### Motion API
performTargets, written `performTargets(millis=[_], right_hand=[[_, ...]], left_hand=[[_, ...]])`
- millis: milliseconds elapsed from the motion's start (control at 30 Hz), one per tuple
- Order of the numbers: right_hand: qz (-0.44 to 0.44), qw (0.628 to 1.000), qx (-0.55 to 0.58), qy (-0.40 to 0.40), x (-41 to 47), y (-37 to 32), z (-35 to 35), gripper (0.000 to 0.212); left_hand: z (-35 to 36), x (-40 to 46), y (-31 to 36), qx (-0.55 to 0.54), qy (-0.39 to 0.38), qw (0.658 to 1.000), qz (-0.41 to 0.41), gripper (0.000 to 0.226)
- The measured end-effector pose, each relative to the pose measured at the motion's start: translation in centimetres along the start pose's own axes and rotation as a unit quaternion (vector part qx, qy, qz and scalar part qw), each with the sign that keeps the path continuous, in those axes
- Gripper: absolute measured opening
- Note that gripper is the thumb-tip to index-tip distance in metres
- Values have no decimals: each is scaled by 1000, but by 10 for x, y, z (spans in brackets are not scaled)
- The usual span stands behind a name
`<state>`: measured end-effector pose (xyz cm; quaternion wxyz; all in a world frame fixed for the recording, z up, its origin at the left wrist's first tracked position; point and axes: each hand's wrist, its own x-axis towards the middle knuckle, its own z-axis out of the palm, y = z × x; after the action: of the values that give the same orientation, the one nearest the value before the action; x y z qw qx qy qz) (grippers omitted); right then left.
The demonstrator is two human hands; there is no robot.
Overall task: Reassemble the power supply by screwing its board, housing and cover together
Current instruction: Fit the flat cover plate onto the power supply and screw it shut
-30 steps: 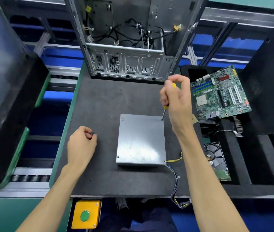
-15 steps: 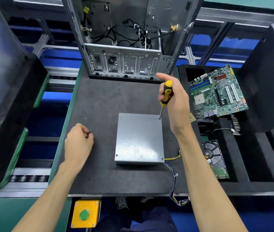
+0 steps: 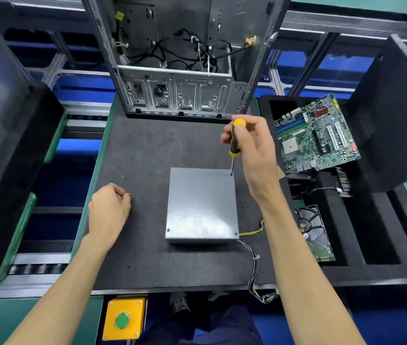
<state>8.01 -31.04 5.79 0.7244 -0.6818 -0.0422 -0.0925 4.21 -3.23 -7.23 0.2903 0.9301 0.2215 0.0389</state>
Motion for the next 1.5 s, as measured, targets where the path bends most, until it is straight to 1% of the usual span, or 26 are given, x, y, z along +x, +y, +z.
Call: performTargets(millis=[33, 67, 100, 167, 233, 267, 300, 333, 367, 433, 467, 533, 600, 667, 700, 800, 867, 967, 1033, 1067, 1167, 1233, 1300, 1333, 1400, 1500], right_hand=[[-7, 1000, -1, 5, 0, 0, -1, 8], [-13, 1000, -6, 11, 0, -1, -1, 16], [-16, 1000, -6, 7, 0, -1, -1, 18], [-21, 1000, 5, -1, -1, 0, -4, 10], [5, 1000, 13, 0, -1, 0, -7, 28], [18, 1000, 10, 3, -1, 0, -7, 31], [23, 1000, 7, 5, -2, -1, -6, 28], [20, 1000, 3, 6, -2, -2, -5, 18], [11, 1000, -1, 4, -1, -2, -5, 6], [-4, 1000, -13, 13, -1, -2, -5, 19], [-7, 1000, -19, 12, 0, -2, -5, 21], [-16, 1000, -11, 6, -1, -1, -6, 8], [-6, 1000, 5, 13, -2, 3, -6, 25], [5, 1000, 5, 16, -3, 3, -3, 32], [9, 1000, -3, 20, -4, 1, -1, 29], [-15, 999, -16, 26, -3, 2, 1, 7], [-25, 999, -25, 37, -2, 2, 1, 19], [-13, 999, 1, 39, -1, 2, 0, 15], [2, 999, 11, 40, -1, 5, -2, 29], [3, 999, 9, 42, -2, 5, -2, 30], [-19, 999, -9, 47, -4, 6, 0, 15], [-21, 999, -8, 49, -3, 4, 2, 24], [-17, 999, 7, 44, -3, 5, 1, 19], [-11, 999, 9, 41, -3, 5, 1, 20], [3, 999, 2, 35, -3, 6, 1, 30], [-10, 999, -7, 50, -3, 5, 3, 16]], left_hand=[[-1, 1, 0, 2, -3, 1000, 6, 8], [-1, 1, 1, 1, -6, 1000, 11, 8], [-2, 1, 3, -3, -8, 1000, 13, 9], [-4, -2, 7, -17, -3, 1000, 11, 12], [-8, -6, 16, -48, 7, 999, 13, 14], [-10, -8, 23, -76, 9, 997, 15, 14], [-13, -9, 31, -109, 7, 994, 18, 13], [-15, -11, 40, -139, 2, 990, 23, 12], [-18, -12, 50, -167, -6, 985, 31, 12], [-22, -14, 68, -227, -39, 972, 50, 13], [-24, -16, 76, -254, -60, 963, 63, 17], [-28, -19, 90, -291, -102, 947, 87, 22], [-30, -21, 101, -325, -138, 931, 94, 17], [-31, -23, 110, -360, -162, 915, 80, 13], [-30, -24, 113, -369, -169, 911, 76, 12], [-27, -28, 120, -382, -185, 902, 72, 8], [-26, -30, 123, -385, -196, 899, 66, 8], [-23, -33, 126, -398, -221, 889, 50, 6], [-22, -35, 127, -405, -232, 884, 40, 5], [-21, -36, 127, -406, -237, 882, 36, 5], [-20, -37, 126, -406, -243, 881, 28, 4], [-19, -37, 126, -408, -246, 879, 22, 5], [-17, -38, 127, -413, -253, 875, 23, 7], [-16, -39, 127, -413, -257, 873, 27, 8], [-14, -40, 128, -410, -262, 873, 33, 10], [-13, -40, 129, -412, -268, 870, 29, 10]])
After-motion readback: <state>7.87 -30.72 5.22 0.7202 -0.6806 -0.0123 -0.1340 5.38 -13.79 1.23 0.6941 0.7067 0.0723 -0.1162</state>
